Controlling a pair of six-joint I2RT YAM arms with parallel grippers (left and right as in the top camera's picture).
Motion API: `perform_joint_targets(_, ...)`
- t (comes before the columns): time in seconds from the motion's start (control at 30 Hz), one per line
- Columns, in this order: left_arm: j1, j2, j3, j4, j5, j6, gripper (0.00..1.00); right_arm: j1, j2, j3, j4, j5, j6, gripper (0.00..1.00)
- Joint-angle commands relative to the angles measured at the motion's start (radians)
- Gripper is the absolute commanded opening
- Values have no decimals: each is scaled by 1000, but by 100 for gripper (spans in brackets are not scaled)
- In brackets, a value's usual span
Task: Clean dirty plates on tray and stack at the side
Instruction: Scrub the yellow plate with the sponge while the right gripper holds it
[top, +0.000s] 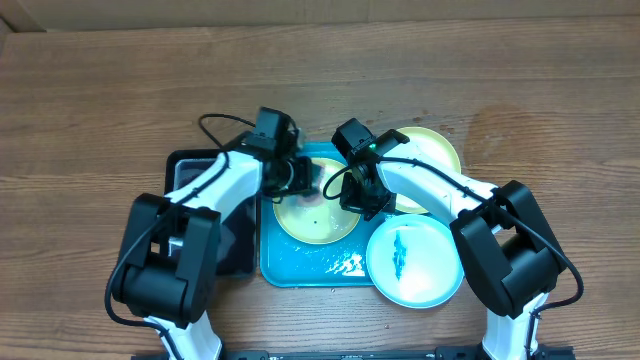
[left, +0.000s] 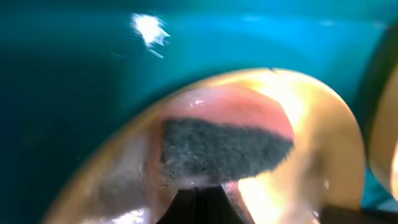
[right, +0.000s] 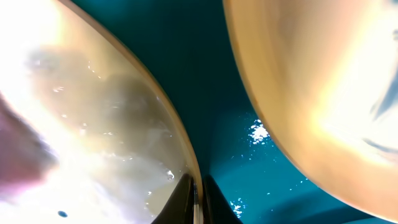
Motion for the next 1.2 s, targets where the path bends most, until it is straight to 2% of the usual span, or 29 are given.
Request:
perform_joint_targets(0.0,43,58,-16,-8,-316,-25,4,-4,34,-28,-31,78,0,4)
perform_joint_targets(0.2,37,58,-15,-108,-298,2,4,-4,34,-28,-30,77,1,4)
perform_joint_targets(0.33,27,58,-15,-237,-199,90,4,-4,34,-28,-31,78,0,4)
perform_joint_targets(0.47,27,58,-16,-384,-115,94,4,-4,34,-28,-31,77,1,4)
perform_joint_targets(0.6,26,58,-16,-452,-15,195,4,-4,34,-28,-30,78,0,4)
perform_joint_targets(0.77,5,58,-16,-428,130,295,4,-4,34,-28,-29,78,1,4)
perform_joint_targets(0.97,-55,58,-16,-334,233,293,4,-4,34,-28,-31,75,0,4)
perform_joint_targets(1.17,-132,58,-16,-237,235,258,4,-4,34,-28,-31,73,0,4)
